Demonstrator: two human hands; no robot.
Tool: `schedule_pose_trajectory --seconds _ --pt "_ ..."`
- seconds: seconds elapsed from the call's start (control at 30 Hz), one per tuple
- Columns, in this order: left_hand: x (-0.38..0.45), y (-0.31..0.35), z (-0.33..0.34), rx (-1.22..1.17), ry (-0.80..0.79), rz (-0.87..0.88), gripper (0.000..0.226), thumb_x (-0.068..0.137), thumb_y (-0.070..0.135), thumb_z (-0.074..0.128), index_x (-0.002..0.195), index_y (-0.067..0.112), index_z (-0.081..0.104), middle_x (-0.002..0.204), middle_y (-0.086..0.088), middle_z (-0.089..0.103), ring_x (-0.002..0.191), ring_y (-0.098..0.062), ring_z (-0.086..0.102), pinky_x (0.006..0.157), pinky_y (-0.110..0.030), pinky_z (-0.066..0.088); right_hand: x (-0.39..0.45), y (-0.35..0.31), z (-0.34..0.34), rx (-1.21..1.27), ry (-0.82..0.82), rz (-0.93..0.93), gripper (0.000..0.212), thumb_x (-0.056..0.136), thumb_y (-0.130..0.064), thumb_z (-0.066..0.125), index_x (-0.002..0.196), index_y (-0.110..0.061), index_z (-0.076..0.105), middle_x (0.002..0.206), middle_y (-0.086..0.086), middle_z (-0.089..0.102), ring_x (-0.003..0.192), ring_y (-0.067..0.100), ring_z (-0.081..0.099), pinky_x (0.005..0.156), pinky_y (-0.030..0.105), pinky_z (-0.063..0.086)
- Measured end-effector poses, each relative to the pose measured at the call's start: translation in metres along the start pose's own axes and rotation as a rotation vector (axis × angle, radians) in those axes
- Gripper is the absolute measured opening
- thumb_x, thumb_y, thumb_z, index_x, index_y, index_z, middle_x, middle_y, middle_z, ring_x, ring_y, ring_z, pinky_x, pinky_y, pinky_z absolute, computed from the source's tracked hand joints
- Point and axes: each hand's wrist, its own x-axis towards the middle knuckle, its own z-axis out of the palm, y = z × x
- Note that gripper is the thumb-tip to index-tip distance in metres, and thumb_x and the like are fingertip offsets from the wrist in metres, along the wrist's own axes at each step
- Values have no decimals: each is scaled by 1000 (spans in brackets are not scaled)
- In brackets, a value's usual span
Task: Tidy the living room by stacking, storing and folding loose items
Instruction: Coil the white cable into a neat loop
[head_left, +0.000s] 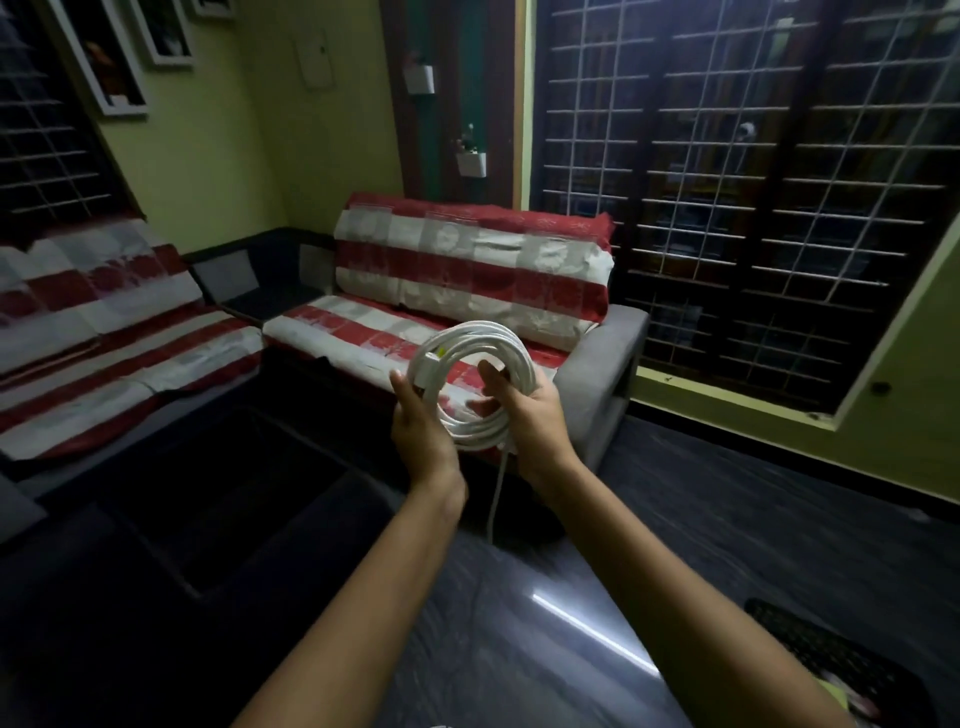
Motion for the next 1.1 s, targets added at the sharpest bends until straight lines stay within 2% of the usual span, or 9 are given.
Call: schedule_pose_trajectory --seconds 0.13,0.23,0.33,0.47,0.53,0.7,0.77,0.87,1.1 --pt "18 11 -20 319 36 534 79 85 76 24 113 13 63 115 -6 61 101 -17 61 95 -37 47 18 -12 -11 -314 -73 -68 14 90 -13 64 99 -21 57 70 3 61 53 16 62 54 32 54" --pt "31 43 -18 653 -269 1001 87 77 86 20 124 22 57 124 1 51 107 -11 54 96 -30 40 27 -29 -10 -669 -299 -85 21 89 -9 63 88 -28 54 74 -1 62 56 14 63 54 32 57" --pt "30 53 -1 1056 -689 977 105 61 97 14 128 26 53 122 -3 59 108 -20 59 94 -44 46 33 -41 0 -1164 -532 -154 17 91 -12 58 84 -22 46 74 -6 52 59 8 51 49 13 42" --pt "42 23 -2 1245 -664 1034 121 53 100 5 125 18 56 102 -13 70 96 -34 66 75 -40 53 40 -31 -1 -1366 -620 -150 26 90 -12 57 67 -17 44 69 -6 45 57 6 43 47 13 33" --pt "45 19 -1 1277 -651 1024 121 53 100 4 118 16 61 101 -14 70 95 -35 66 72 -40 53 40 -23 -7 -1281 -612 -104 8 86 -13 61 82 -9 56 79 2 55 67 14 53 56 23 42" --pt "45 39 13 1295 -518 1151 100 67 92 3 65 10 60 67 -11 64 63 -28 62 57 -30 44 50 -22 -32 -1056 -636 107 70 65 -43 80 124 -18 54 107 0 63 94 14 62 84 36 55" --pt "48 53 15 1156 -464 1091 88 73 89 8 49 12 46 49 -4 49 46 -19 49 48 -27 32 47 -22 -45 -844 -655 185 56 69 -41 78 116 -17 59 101 3 67 90 18 65 84 43 53" --pt "48 72 22 895 -339 987 72 84 74 26 46 14 35 43 0 37 39 -12 36 44 -24 25 32 -20 -55 -491 -562 212 30 81 -26 74 108 -23 61 100 -9 70 96 11 65 88 38 54" --pt "50 83 41 375 -26 528 62 96 57 35 51 14 38 48 2 39 42 -7 37 50 -18 33 12 12 -20 53 -345 91 82 59 -51 84 126 -17 53 129 10 60 121 25 56 103 44 45"
